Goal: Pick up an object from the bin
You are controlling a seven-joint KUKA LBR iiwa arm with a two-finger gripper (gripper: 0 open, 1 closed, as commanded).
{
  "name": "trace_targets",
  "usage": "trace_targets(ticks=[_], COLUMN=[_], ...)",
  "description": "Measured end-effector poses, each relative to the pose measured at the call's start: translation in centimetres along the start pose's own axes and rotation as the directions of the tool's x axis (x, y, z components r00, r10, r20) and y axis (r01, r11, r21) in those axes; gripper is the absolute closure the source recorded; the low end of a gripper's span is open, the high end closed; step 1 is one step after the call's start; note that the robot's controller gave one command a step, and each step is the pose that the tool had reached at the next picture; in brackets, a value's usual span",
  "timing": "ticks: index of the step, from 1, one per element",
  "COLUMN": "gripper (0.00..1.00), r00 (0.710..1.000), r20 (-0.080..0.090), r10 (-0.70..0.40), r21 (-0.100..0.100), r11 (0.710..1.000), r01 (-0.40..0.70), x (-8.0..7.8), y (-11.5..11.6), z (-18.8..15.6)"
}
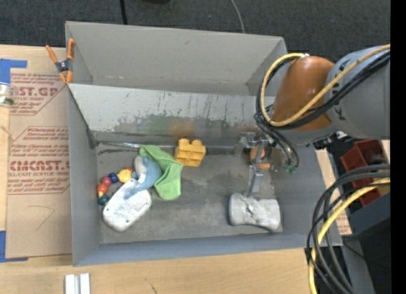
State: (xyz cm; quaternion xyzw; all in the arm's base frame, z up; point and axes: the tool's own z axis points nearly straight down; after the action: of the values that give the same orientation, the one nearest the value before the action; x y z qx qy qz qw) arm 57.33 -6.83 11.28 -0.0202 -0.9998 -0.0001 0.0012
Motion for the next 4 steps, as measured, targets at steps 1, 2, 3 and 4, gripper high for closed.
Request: trace_targets(ticks=[1, 2, 3, 4], gripper=[0.0, 0.0, 1.0, 1.0], r00=[0.998, 0.989, 0.979, 0.979], r20=[0.012, 0.007, 0.008, 0.008], r10=[-0.06, -0.148, -0.205, -0.205], r21=[0.002, 0.002, -0.003, -0.003], r11=[0.998, 0.989, 0.979, 0.979], r01=[0.06, 0.148, 0.205, 0.205], x=[1.7, 5.7, 6.8, 6.8], y=[0.8, 3.2, 2.3, 2.3], z=[2.3, 3.4, 4.0, 3.9])
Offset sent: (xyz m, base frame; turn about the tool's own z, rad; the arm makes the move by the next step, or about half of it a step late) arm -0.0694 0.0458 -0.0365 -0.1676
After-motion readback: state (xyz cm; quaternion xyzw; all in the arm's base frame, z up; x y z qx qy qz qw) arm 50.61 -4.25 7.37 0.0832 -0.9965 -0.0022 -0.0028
